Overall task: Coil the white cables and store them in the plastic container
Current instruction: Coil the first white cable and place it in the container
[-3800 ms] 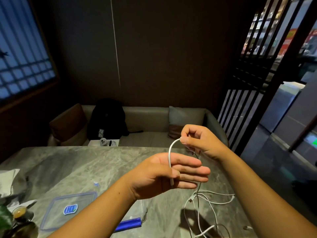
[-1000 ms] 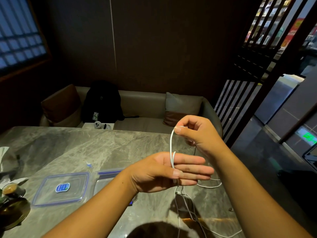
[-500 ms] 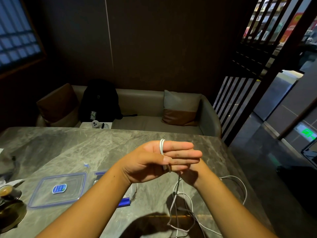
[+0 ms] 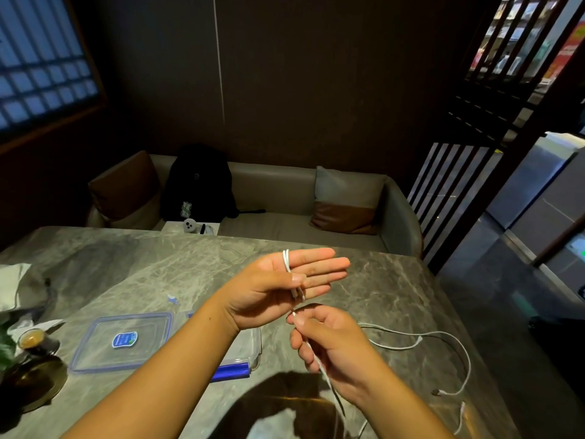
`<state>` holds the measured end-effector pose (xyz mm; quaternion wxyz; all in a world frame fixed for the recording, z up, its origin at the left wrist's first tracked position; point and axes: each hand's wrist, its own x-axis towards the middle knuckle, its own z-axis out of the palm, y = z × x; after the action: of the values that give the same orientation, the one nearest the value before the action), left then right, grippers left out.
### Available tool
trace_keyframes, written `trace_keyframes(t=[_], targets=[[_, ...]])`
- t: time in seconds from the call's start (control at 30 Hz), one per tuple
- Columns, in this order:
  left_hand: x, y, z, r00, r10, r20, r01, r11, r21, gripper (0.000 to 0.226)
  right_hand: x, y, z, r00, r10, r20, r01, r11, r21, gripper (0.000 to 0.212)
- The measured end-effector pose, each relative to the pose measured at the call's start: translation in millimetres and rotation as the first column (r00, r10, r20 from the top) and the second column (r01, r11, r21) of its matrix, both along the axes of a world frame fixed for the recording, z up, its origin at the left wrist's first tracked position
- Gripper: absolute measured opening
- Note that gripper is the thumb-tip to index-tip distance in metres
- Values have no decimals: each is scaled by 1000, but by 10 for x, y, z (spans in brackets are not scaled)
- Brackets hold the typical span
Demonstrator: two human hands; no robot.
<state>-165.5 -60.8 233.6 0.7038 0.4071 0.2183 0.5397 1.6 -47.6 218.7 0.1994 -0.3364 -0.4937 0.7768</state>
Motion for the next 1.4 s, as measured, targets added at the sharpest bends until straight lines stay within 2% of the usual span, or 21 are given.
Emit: trace_keyframes(t=[0.13,0.33,0.43,0.53,0.8,0.93,1.1,1.27,1.4], targets=[[-60,-13,-82,998,34,-43,-35,999,-25,52,91,-19,94,995,74,68,-81,992,97,9],[-127,-22,-130,998,38,-48,-41,998,-51,50,286,7,344,972,182,151,-204,968,144,10],[-127,-11,-136,998,35,-60,-39,997,-73,50,384,61,480,969,223,110,-237,962,133,7],[-144,-6,-143,998,38,-49,-42,996,-79,50,482,145,624,977,204,56,-210,968,137,9],[-109,-8,-141,995,65,-82,-73,992,-106,49,626,377,901,994,106,34,-111,947,302,16],[-8,-40,-121,995,-35,-88,26,995,-100,53,550,463,1011,997,72,19,-74,927,369,13],[112,-57,-107,991,-99,-87,91,992,-88,58,372,617,1110,998,-1,59,-31,840,541,21],[247,-74,-73,983,-147,-114,143,989,-41,54,232,700,1153,996,14,88,-67,769,636,16],[379,-73,-25,988,-111,-111,106,993,-51,60,141,720,1174,996,41,78,-83,740,668,15]])
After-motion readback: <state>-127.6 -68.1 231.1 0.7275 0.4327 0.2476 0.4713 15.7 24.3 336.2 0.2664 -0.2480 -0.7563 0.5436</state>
